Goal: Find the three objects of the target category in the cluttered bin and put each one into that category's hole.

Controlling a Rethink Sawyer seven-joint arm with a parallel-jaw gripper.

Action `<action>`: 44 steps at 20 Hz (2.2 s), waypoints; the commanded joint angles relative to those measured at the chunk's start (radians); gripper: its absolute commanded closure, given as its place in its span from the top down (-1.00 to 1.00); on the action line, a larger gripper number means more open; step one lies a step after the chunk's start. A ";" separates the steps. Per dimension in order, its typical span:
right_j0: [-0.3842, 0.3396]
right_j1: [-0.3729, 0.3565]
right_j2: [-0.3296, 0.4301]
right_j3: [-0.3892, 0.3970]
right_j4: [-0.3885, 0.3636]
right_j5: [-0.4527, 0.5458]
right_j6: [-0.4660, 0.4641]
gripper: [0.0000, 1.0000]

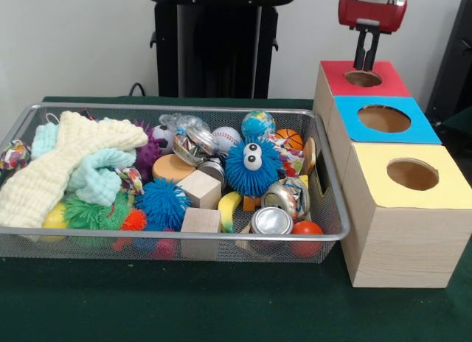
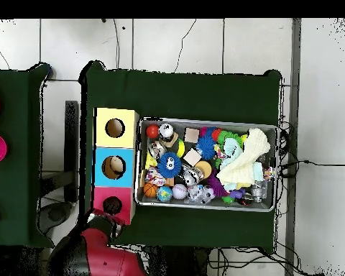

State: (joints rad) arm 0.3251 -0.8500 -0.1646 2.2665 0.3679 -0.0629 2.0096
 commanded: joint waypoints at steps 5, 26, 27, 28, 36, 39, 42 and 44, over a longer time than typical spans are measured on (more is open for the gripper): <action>-0.052 -0.010 0.017 -0.084 0.023 0.029 0.169 -1.00; -0.108 -0.028 -0.067 -0.267 -0.036 0.339 0.050 -1.00; -0.121 -0.036 -0.062 -0.269 -0.044 0.350 0.044 -1.00; -0.133 -0.041 -0.053 -0.266 -0.050 0.353 0.040 -1.00; -0.243 -0.074 0.019 -0.259 -0.105 0.365 -0.006 -1.00; -0.261 -0.077 0.021 -0.275 -0.130 0.381 -0.010 -1.00; -0.299 -0.078 0.047 -0.282 -0.149 0.390 -0.025 -1.00; -0.321 -0.079 0.060 -0.289 -0.165 0.399 -0.037 -1.00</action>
State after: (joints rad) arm 0.0658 -0.9271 -0.2092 2.0508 0.2759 0.2110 2.0096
